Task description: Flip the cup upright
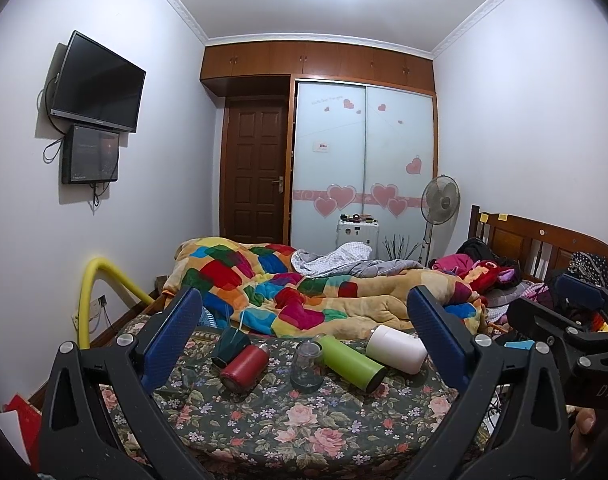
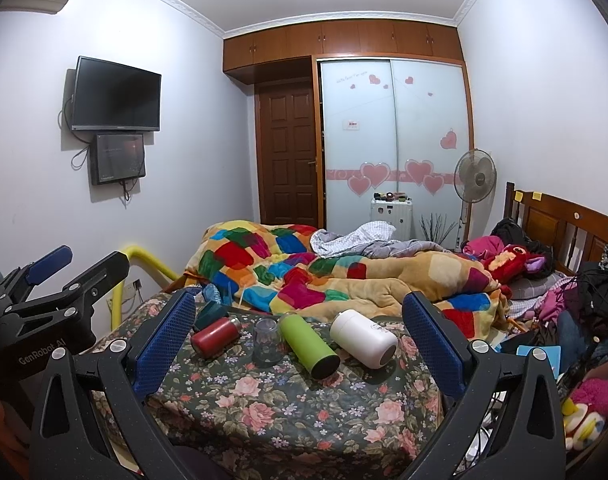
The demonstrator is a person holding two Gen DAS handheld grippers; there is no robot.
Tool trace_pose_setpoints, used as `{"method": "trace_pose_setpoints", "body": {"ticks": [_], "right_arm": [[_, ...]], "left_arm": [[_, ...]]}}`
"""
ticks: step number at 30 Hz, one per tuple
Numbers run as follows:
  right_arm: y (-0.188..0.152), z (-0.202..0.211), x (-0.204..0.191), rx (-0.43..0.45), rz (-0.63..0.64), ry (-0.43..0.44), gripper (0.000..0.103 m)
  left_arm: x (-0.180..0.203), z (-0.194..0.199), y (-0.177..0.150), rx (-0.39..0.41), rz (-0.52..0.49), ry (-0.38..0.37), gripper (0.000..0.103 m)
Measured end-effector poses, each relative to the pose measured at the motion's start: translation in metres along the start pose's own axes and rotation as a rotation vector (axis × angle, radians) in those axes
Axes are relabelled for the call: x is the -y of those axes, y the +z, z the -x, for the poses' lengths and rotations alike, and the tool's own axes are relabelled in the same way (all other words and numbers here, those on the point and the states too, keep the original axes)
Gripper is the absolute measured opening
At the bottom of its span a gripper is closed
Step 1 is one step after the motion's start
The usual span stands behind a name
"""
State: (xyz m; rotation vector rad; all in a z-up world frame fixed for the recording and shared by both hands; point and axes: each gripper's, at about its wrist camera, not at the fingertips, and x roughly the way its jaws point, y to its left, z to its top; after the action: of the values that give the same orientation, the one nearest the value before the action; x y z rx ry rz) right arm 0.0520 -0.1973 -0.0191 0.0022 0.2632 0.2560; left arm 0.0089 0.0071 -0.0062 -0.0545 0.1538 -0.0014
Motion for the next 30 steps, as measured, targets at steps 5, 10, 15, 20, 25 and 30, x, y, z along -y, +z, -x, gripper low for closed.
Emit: {"method": "trace_pose_setpoints", "body": {"ticks": [5, 10, 15, 20, 25, 30], "right_arm": [[0.0001, -0.0001, -0.0001, 0.001, -0.002, 0.001, 0.103], [0.0013, 0.0008, 0.0000, 0.000, 0.000, 0.000, 0.103], [0.0000, 0.0006, 0.0002, 0.002, 0.000, 0.000, 0.103], [0.0000, 0.0007, 0.0002, 0.003, -0.001, 0.000, 0.103], [-0.0009, 0.0001, -0.0003, 0.004, -0.001, 0.000, 0.103], [-0.0020, -0.0007, -0.0005, 0.003, -0.001, -0.001, 0.103]], "left_arm": [[0.0014, 0.0005, -0.0004, -0.001, 0.000, -0.002, 0.103], [0.0023, 0.0012, -0.0014, -0.001, 0.000, -0.004, 0.103], [0.0049, 0.0028, 0.0011, -0.001, -0.002, -0.004, 0.103], [0.0047, 0.0029, 0.0010, 0.001, -0.002, -0.004, 0.103], [0.0047, 0.0030, 0.0009, 0.001, -0.003, -0.004, 0.103], [0.0046, 0.0028, 0.0016, 0.001, -0.003, -0.003, 0.103]]}}
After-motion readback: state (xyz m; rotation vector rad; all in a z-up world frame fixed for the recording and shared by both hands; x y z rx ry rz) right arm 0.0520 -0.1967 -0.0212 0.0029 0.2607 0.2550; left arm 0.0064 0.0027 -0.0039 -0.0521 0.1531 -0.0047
